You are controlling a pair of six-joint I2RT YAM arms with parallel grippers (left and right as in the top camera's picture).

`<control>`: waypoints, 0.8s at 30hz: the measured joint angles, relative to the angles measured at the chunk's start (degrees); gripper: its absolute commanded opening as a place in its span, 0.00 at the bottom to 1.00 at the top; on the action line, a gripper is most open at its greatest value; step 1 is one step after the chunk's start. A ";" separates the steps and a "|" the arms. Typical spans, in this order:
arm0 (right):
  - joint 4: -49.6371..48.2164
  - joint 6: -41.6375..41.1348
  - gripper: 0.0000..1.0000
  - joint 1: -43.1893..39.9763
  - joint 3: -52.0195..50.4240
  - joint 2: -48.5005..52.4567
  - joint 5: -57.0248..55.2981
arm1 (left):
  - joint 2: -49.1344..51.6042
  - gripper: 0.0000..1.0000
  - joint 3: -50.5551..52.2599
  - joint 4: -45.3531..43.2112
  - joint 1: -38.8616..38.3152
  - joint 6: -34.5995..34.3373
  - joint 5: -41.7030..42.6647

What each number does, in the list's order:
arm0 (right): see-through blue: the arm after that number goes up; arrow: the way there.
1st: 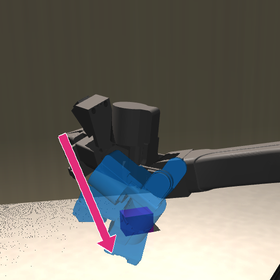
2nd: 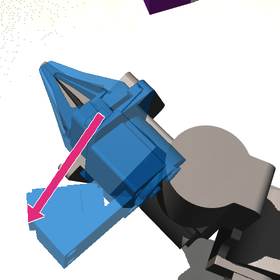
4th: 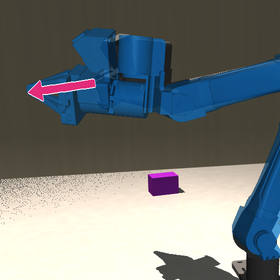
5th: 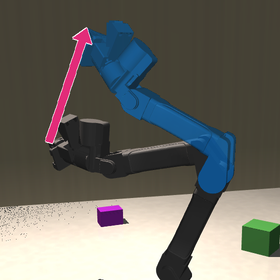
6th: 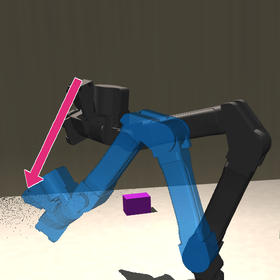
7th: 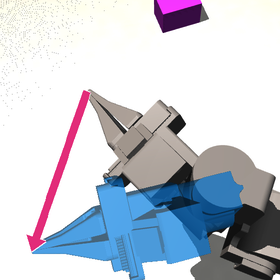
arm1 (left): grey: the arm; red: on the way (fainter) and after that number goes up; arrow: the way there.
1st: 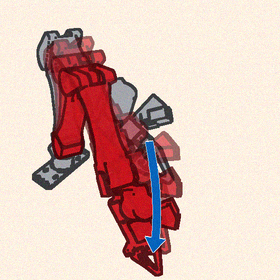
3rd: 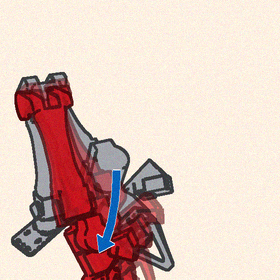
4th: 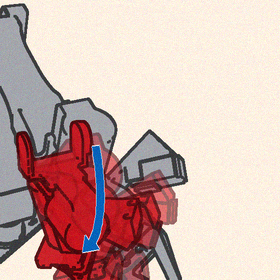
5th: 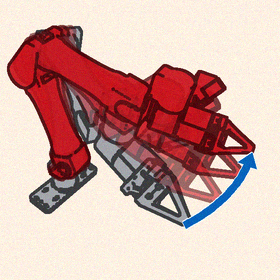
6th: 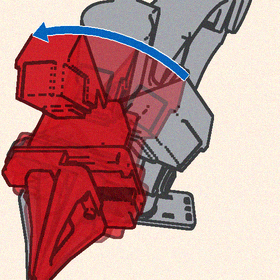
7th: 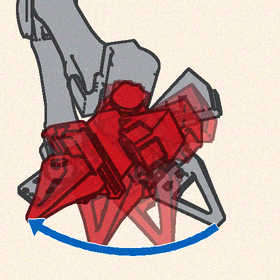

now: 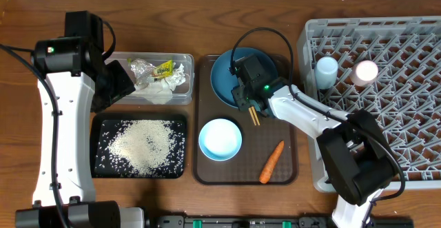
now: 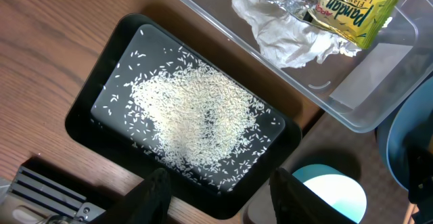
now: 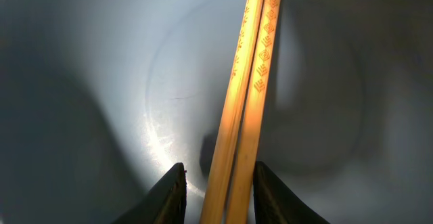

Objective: Sort waste into correct bins and load items into the dishwasher rack
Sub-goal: 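Close the right gripper on the wooden chopsticks on the blue plate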

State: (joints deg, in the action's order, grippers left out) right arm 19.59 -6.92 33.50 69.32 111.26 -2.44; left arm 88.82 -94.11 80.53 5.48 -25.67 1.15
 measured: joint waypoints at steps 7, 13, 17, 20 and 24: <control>-0.44 -0.24 0.54 -0.48 0.00 0.00 -0.17 | 0.02 0.51 0.00 0.00 0.00 0.00 0.00; 0.85 -0.13 0.56 -0.63 1.99 0.00 -0.11 | 0.00 0.51 0.00 0.00 0.00 0.00 0.02; 4.17 -0.13 0.54 -0.63 5.73 -0.09 0.07 | 0.00 0.51 0.00 0.00 0.00 0.00 0.02; 6.25 -0.42 0.48 -0.63 7.52 -0.61 0.09 | 0.02 0.51 0.00 -0.02 0.00 0.00 0.02; 8.13 -1.60 0.40 -0.63 7.82 -1.01 0.61 | 0.02 0.51 0.00 -0.02 0.00 0.00 0.02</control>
State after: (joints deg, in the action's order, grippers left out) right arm 27.73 -8.51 32.86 77.14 110.26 -1.83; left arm 88.84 -94.11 80.51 5.48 -25.67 1.17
